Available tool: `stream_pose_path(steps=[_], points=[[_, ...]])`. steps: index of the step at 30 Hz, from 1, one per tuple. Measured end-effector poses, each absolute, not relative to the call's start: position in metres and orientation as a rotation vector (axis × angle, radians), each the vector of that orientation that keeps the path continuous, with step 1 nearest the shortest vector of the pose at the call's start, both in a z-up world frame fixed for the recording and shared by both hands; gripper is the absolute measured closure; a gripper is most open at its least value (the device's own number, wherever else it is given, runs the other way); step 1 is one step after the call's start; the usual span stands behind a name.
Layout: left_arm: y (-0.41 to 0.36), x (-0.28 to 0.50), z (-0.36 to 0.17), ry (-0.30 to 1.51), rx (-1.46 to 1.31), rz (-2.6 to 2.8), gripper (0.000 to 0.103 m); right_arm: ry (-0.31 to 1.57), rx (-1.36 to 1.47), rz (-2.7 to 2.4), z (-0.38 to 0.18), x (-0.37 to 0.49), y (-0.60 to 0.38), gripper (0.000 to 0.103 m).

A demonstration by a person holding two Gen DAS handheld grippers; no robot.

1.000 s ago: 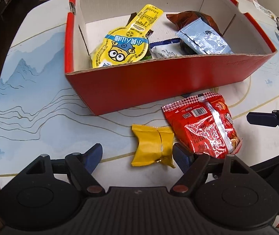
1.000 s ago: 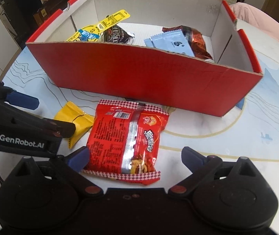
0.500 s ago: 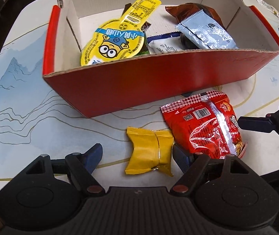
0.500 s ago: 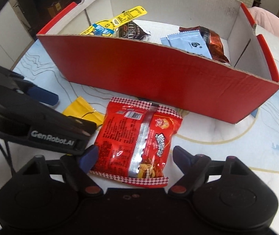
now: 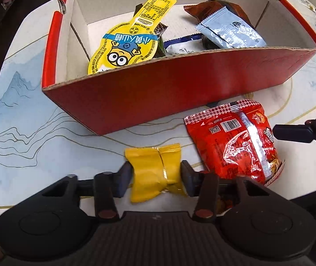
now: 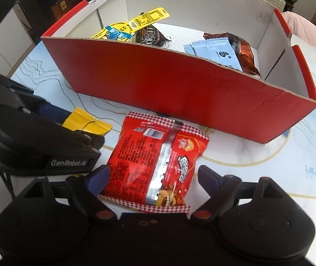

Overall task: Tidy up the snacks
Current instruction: 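Grasp the yellow-wrapped candy with the left gripper while the right grasps the red chip bag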

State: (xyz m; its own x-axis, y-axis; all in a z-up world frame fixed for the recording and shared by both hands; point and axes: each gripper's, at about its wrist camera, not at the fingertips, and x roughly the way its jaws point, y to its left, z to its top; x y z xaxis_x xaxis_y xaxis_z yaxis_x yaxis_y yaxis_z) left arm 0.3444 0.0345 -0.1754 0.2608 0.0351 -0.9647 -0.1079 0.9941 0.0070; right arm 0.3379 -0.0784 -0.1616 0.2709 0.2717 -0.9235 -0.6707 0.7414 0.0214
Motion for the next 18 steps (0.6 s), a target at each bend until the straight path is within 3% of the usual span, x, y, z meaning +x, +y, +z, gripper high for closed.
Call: stream_pose_path(steps=[5,13,15,18], points=[[0.039,0.338,-0.174,1.301,-0.068,0.122,0.061,1.123,-0.425,0.658,-0.162,0.337,-0.074,0.019],[0.057,0.321,-0.173,1.29,-0.123,0.14,0.061,1.09,-0.391,0.663,-0.155,0.332,-0.078,0.041],[0.059,0.317,-0.171,1.287,-0.128,0.144,0.061,1.087,-0.37,0.667,-0.151,0.331,-0.081,0.055],[0.063,0.308,-0.168,1.282,-0.136,0.147,0.061,1.099,-0.348,0.673,-0.148,0.33,-0.084,0.061]])
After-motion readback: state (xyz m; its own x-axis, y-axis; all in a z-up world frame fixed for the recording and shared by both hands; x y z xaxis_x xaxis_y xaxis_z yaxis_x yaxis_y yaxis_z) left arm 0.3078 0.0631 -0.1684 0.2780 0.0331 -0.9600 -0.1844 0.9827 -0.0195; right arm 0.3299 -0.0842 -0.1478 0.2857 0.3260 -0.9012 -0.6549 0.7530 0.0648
